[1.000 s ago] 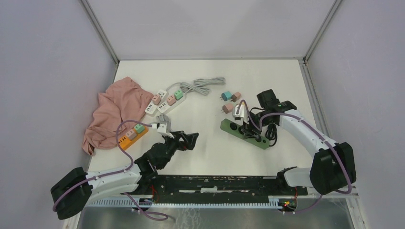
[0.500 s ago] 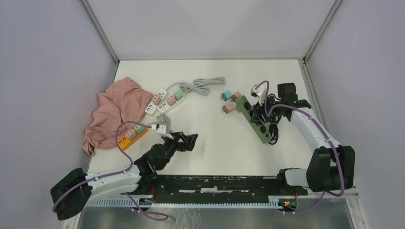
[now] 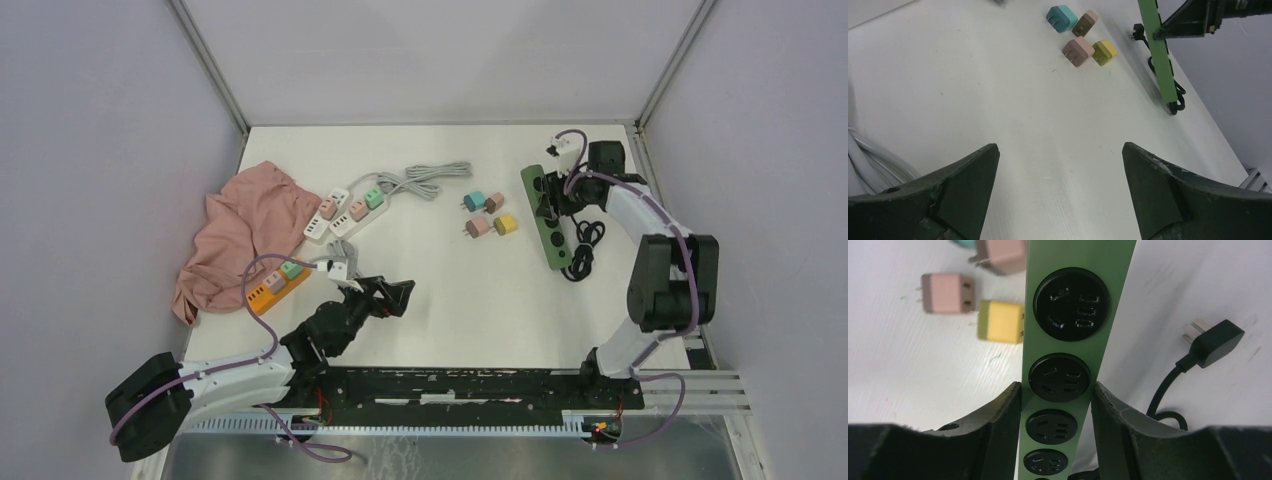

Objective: Pull the plug off the socket
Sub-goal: Place the socket at the center of the board.

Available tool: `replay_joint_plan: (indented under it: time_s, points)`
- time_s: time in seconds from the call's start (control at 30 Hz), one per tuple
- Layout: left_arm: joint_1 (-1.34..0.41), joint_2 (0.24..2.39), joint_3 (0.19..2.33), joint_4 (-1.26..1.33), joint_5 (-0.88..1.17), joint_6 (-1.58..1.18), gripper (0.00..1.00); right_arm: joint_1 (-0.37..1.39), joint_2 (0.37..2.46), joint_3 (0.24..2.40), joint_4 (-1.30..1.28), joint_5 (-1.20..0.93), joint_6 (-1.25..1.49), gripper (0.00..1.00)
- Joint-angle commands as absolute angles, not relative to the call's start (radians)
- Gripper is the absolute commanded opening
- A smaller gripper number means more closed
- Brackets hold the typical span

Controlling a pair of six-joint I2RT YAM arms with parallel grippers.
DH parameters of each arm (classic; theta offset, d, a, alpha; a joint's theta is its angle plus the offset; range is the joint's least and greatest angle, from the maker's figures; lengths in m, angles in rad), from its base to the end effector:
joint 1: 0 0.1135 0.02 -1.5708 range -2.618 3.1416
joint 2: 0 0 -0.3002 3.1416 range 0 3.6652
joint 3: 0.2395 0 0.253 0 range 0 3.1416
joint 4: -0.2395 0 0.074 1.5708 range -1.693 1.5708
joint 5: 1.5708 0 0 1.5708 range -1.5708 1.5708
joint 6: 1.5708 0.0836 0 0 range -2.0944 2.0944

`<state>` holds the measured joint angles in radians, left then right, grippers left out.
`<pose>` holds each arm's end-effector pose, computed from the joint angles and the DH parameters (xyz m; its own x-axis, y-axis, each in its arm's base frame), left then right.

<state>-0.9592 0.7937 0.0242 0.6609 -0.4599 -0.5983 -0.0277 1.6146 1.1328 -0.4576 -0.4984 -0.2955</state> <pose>0.1313 -0.1226 0.1835 -0.3219 -0.4199 -0.8485 0.3618 0.7736 -0.5202 0.3667 0.0298 0.2337 -0.6969 -0.2366 -0.6771 -0.4815 0.8540 0.1972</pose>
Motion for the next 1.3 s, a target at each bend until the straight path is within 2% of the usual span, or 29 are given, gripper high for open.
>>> replay_joint_plan:
  time_s: [0.0, 0.27, 0.4, 0.47, 0.6, 0.67, 0.83, 1.03, 1.27]
  points:
    - [-0.954, 0.782, 0.014, 0.716, -0.46, -0.598, 0.99, -0.027, 1.771, 1.338, -0.358, -0.417, -0.177, 0.0]
    - [-0.954, 0.775, 0.062, 0.636, -0.461, -0.572, 1.0, 0.037, 2.125, 1.76, -0.478, -0.16, -0.197, 0.03]
    - [-0.952, 0.786, 0.127, 0.549, -0.448, -0.543, 1.0, 0.041, 2.232, 1.899, -0.519, -0.093, -0.193, 0.12]
    - [-0.951, 0.795, 0.155, 0.516, -0.441, -0.53, 1.0, 0.04, 2.262, 1.931, -0.525, -0.066, -0.198, 0.2]
    - [-0.945, 0.809, 0.201, 0.463, -0.422, -0.518, 1.0, 0.041, 2.272, 1.953, -0.53, -0.064, -0.217, 0.51]
    - [-0.939, 0.815, 0.232, 0.423, -0.408, -0.516, 1.0, 0.04, 2.258, 1.954, -0.531, -0.074, -0.22, 0.62]
    - [-0.913, 0.81, 0.32, 0.357, -0.357, -0.482, 1.0, 0.038, 2.191, 1.928, -0.524, -0.102, -0.219, 0.79]
    - [-0.832, 0.823, 0.414, 0.279, -0.295, -0.459, 1.0, 0.036, 1.998, 1.828, -0.561, -0.228, -0.238, 0.9]
    - [-0.686, 0.896, 0.491, 0.288, -0.169, -0.479, 0.99, 0.037, 1.622, 1.483, -0.468, -0.499, -0.174, 1.0]
